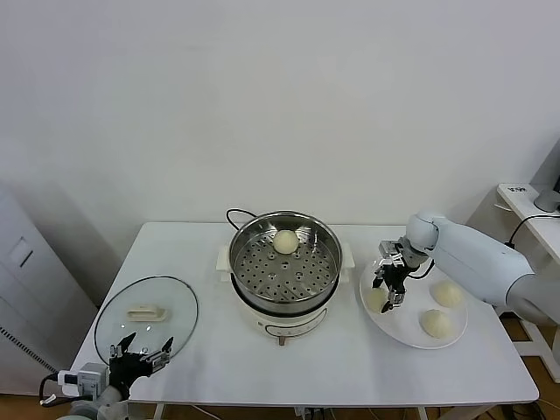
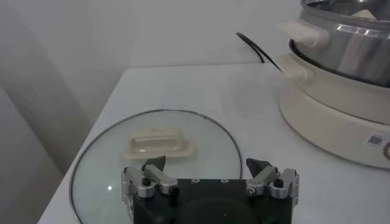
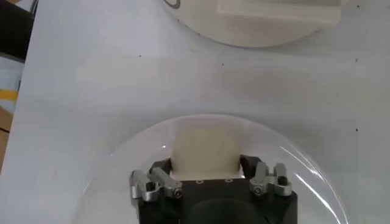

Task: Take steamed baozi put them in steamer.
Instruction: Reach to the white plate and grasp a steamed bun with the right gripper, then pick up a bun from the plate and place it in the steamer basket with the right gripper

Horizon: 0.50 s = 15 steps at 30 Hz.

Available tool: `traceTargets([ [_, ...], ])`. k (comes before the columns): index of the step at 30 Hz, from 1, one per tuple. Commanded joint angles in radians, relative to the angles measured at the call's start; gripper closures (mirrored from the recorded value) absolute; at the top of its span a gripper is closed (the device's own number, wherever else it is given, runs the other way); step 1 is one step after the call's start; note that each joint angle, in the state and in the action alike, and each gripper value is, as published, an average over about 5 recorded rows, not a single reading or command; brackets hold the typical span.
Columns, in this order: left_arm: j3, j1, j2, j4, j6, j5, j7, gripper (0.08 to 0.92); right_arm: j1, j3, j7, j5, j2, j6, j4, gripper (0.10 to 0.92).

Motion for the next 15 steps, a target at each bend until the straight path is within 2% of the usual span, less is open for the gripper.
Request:
traceTargets([
  [1, 0.000, 0.001, -0.004, -0.003, 0.001, 0.002, -0.001, 0.177, -0.009, 0.017, 0.002, -0.012, -0.002, 0.003, 0.002, 0.483],
  [7, 0.001, 0.001, -0.014, -0.006, 0.004, 0.008, -0.002, 0.177, 0.048, -0.026, -0.014, 0.024, -0.038, -0.008, 0.060, 0.505],
  [15, -0.001, 0.002, -0.006, -0.009, 0.005, 0.009, -0.003, 0.177, 0.404, -0.275, -0.076, 0.212, -0.124, -0.055, 0.206, 0.508],
])
